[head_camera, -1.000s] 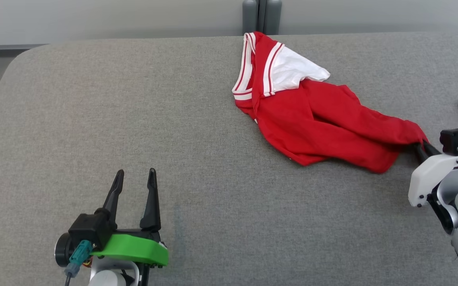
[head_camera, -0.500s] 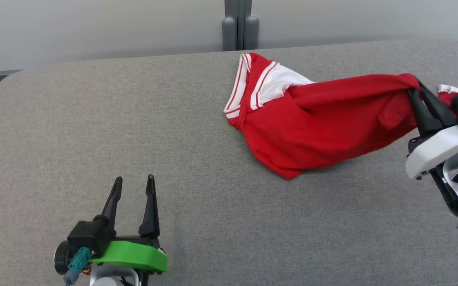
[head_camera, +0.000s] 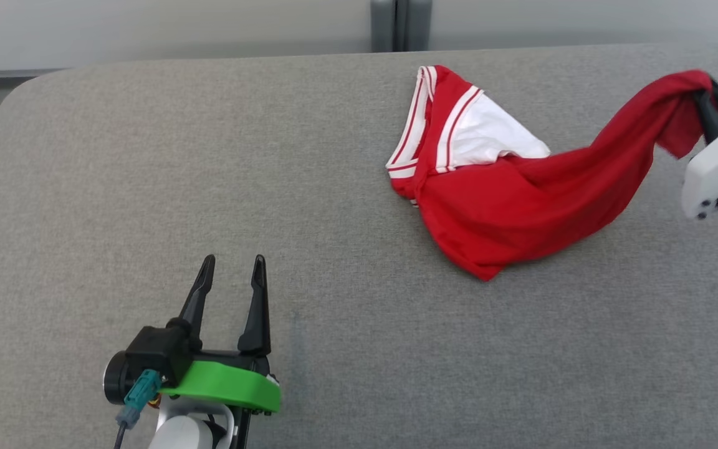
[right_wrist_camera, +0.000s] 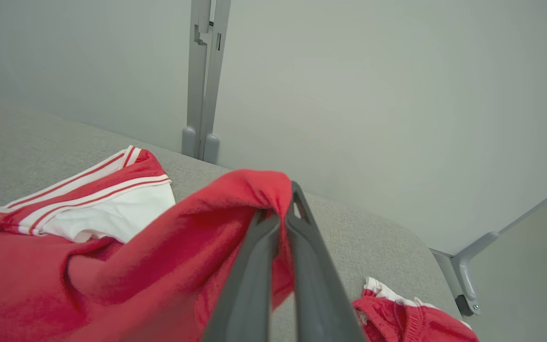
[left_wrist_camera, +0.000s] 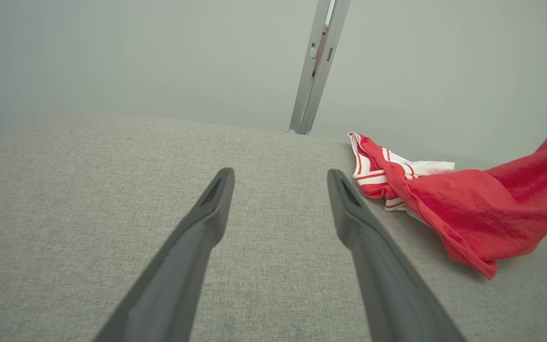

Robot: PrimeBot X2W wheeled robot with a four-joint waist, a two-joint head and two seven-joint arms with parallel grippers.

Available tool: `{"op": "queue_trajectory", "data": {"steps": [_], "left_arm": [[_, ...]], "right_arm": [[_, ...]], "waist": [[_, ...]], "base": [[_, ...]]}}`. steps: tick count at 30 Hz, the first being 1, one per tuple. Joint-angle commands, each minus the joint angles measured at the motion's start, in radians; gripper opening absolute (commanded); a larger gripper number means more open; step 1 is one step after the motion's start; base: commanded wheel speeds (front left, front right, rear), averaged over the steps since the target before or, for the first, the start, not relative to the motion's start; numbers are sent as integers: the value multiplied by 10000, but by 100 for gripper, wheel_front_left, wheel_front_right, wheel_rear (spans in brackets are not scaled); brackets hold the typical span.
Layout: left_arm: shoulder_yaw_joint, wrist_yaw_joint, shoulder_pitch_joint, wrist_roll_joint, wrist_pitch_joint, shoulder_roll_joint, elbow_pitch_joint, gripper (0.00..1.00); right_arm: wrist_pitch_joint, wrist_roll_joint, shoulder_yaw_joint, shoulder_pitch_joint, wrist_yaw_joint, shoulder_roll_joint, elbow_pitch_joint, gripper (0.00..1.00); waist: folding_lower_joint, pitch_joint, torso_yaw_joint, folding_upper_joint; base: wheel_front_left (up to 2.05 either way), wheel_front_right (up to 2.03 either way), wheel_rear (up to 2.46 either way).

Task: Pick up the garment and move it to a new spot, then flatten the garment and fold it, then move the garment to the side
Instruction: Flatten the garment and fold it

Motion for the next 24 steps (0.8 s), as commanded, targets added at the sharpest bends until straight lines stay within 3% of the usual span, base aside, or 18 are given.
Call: {"op": "queue_trajectory", "data": {"steps": [1, 10, 12, 13, 18, 24], "left_arm": [[-67, -27, -211, -86, 3, 25, 18, 100], [-607, 79, -563, -272, 3, 23, -27, 100], [-667, 88, -560, -283, 4, 23, -31, 100], [-686, 96, -562, -302, 4, 23, -38, 100], [-686, 182, -564, -328, 4, 23, -99, 100], [-479, 210, -478, -264, 4, 23, -59, 100]], "right_arm": [[-110, -169, 16, -631, -19, -146, 578, 0], [-774, -1708, -405, -3613, -19, -463, 4044, 0], [-955, -2031, -516, -3898, -19, -356, 4586, 40], [-1077, -2219, -602, -4023, -19, -286, 4842, 100], [-1616, -2810, -996, -4372, -19, 162, 5812, 100], [-2295, -3157, -985, -4677, -19, 778, 6529, 100]], "waist": [[-1, 542, 679, 0], [-1, 1179, 2130, 0], [-1, 1229, 2310, 0], [-1, 1255, 2387, 0], [-1, 1327, 2491, 0], [-1, 1154, 1996, 0]], "base": [[0, 0, 0], [0, 0, 0], [0, 0, 0], [0, 0, 0], [0, 0, 0], [0, 0, 0]]}}
